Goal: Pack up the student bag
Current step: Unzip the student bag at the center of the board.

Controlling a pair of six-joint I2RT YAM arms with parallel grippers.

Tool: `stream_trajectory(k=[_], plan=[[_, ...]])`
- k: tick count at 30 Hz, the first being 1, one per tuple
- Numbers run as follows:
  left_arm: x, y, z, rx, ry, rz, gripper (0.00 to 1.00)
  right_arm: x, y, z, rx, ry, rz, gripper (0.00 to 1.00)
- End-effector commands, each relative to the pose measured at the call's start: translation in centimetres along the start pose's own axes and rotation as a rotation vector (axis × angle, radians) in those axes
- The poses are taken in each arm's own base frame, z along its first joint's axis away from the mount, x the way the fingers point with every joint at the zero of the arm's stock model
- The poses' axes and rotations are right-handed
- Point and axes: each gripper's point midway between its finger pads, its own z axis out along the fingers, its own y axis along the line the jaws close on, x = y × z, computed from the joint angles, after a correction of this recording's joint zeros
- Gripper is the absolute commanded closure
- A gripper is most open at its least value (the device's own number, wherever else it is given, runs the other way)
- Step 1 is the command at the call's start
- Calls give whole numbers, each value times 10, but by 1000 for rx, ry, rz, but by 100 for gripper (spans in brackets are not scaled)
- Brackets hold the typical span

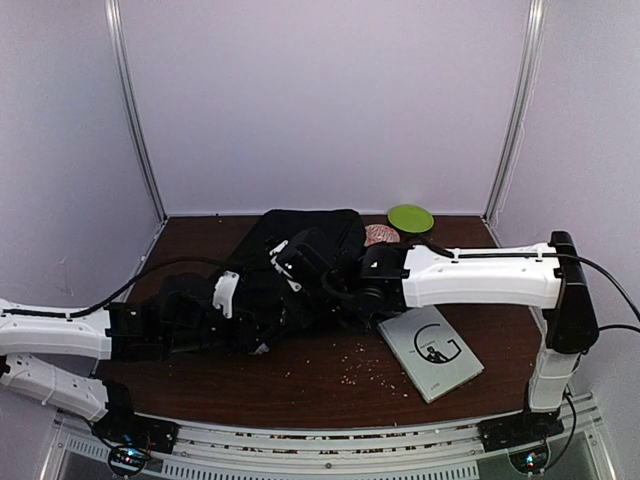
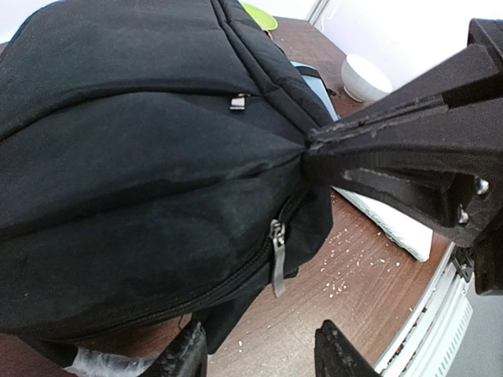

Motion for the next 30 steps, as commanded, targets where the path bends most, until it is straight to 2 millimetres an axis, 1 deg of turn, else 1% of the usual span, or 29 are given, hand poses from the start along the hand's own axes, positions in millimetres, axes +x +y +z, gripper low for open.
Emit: stream_trajectory(k=[1,4,11,17,23,27,30], plan=[[-17,-12,4,27,-52,-19,53,-29,5,-17,-80,-78,131,100],[-16,-8,8,8,-55,-38,53,-31,10,-18,-119,-82,166,100],[-16,-11,21,23,-66,-93,55,-31,15,-18,-161,-86,210,100],[-15,-13,29,32,-72,-129,60,-30,14,-17,-166,-86,224,100],[-17,-12,33,47,-91,-173,65,-28,15,-15,-172,-78,230,100],[-16,-11,36,49,-89,-191,70,-28,15,-14,-174,-78,231,100],[-16,-11,38,49,-87,-195,76,-27,15,-14,-175,-77,231,100]])
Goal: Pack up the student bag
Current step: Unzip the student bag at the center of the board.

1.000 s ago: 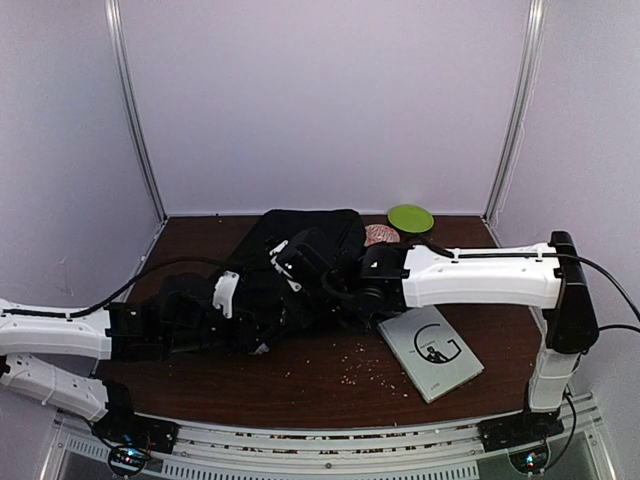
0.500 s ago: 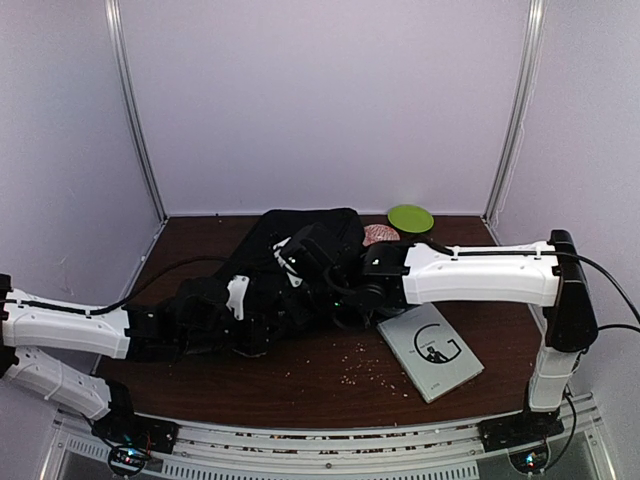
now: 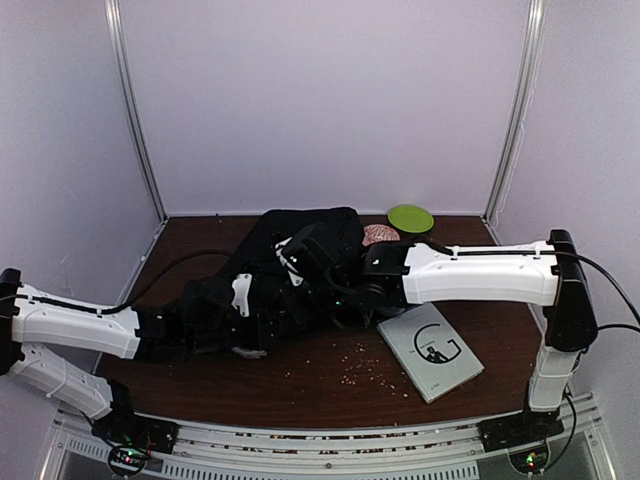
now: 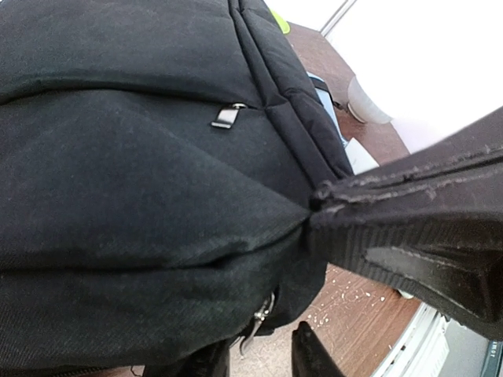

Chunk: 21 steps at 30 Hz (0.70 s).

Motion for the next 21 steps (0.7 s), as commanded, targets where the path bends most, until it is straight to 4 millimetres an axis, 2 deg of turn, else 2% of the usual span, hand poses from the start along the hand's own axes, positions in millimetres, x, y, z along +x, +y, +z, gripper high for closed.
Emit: stream_trajectory(k=[1,16,21], plan=[[-17,-9,3,45,-62,-37,78,-25,8,-19,-52,-82,36,100],[-16,-10,10,45,-51,-44,100,-22,7,-17,-58,-72,37,100],[-15,-8,8,44,-52,-42,100,-20,6,-18,-51,-70,32,100]])
